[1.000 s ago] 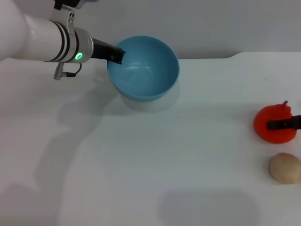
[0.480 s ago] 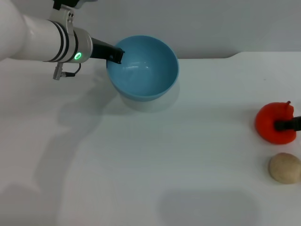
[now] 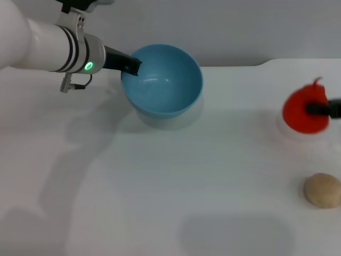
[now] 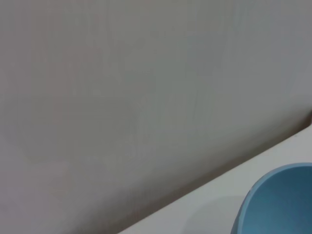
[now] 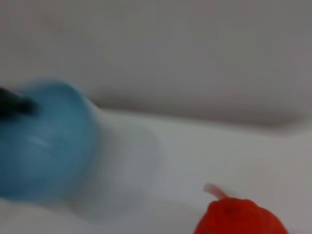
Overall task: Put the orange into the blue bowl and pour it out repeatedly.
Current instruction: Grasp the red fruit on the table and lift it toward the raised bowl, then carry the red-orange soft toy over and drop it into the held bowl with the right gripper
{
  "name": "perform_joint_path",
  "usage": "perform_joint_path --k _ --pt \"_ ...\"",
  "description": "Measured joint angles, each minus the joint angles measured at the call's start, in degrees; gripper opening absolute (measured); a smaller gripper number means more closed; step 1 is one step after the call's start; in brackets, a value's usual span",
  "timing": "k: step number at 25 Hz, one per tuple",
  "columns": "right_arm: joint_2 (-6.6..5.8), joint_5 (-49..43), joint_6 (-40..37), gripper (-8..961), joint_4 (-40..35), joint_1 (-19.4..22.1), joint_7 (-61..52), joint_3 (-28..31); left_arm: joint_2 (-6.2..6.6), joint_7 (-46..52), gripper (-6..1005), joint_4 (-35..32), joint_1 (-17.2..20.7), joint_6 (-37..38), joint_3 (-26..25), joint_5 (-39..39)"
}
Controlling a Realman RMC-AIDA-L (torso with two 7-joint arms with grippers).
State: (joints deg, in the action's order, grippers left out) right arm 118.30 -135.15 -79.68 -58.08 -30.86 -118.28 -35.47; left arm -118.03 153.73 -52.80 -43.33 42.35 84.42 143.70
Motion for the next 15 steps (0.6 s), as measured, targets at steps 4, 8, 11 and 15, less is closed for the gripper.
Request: perform_joint_path --k 4,8,11,15 --pt "0.03 7.25 -4.09 194 -5.32 -0.98 0.45 -4.17 -0.06 -0.01 -1 -0.03 -0.43 -0.38 1.24 -0.01" --pt "0.15 10.15 -3.83 163 -7.15 -3.49 0.34 -9.93 -0.16 -0.01 -1 -0.03 -0.8 -0.45 1.79 -0.03" --pt "0.39 10.95 -2.77 148 -6.22 -7.27 0.46 -12.32 -0.22 -0.01 -1 0.03 -0.83 -0.45 1.94 -0.24" --pt "0.36 12.26 -0.11 129 -4.39 -9.47 0.57 -14.66 -0.35 -0.01 -1 0.46 -0.55 -0.53 2.18 -0.47"
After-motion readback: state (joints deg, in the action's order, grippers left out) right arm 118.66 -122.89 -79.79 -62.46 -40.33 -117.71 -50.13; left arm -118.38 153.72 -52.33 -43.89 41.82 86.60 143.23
